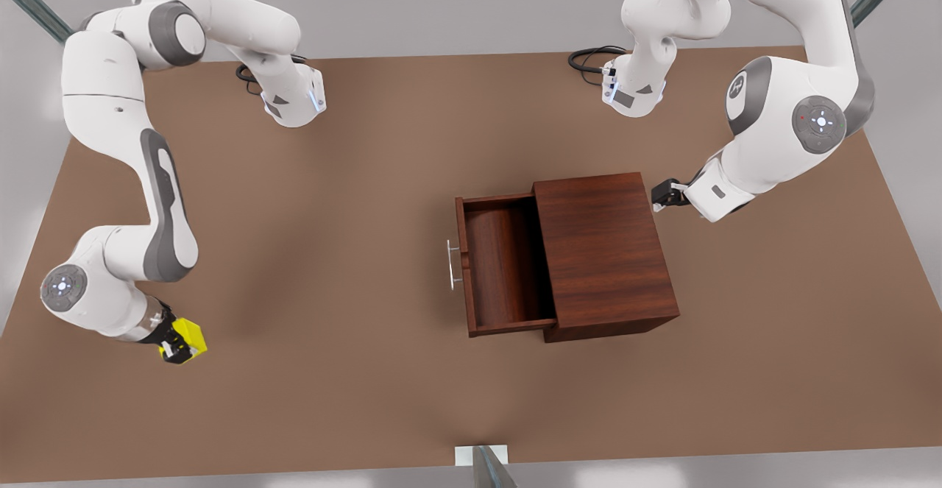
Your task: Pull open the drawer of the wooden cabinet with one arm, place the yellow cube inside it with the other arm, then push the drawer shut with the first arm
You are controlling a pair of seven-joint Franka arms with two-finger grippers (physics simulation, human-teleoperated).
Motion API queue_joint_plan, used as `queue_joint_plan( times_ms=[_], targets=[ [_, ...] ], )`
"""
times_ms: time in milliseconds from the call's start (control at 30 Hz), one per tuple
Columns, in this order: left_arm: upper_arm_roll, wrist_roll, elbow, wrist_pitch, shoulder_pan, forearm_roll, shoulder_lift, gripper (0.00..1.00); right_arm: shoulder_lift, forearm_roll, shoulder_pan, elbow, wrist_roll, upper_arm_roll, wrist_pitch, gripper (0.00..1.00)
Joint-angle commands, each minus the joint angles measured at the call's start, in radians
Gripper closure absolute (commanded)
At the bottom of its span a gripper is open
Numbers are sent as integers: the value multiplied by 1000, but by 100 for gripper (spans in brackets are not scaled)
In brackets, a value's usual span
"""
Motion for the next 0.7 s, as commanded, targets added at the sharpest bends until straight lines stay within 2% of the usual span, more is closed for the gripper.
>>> queue_joint_plan(
  times_ms=[0, 100, 167, 267, 400, 667],
  targets=[
    [-1, 27, 1, -1, 0, 1, -1, 0, -9, 17, 54, 50, 251, 2, -225, 39],
    [-1, 27, 2, -1, 0, 1, 1, 0, -7, 33, 181, 153, 481, -1, -346, 39],
    [0, 25, 2, -1, 0, 1, 1, 0, -7, 51, 257, 188, 644, 2, -358, 39],
    [0, 27, 2, -1, 0, 1, 1, 0, -9, 44, 283, 217, 851, 162, -389, 39],
    [-1, 25, 2, -1, 0, 1, 1, 0, -7, 47, 479, 275, 1020, 166, -362, 38],
    [-1, 27, 2, -1, 0, 1, 1, 0, 28, 45, 691, 291, 1345, 172, -179, 37]
  ],
)
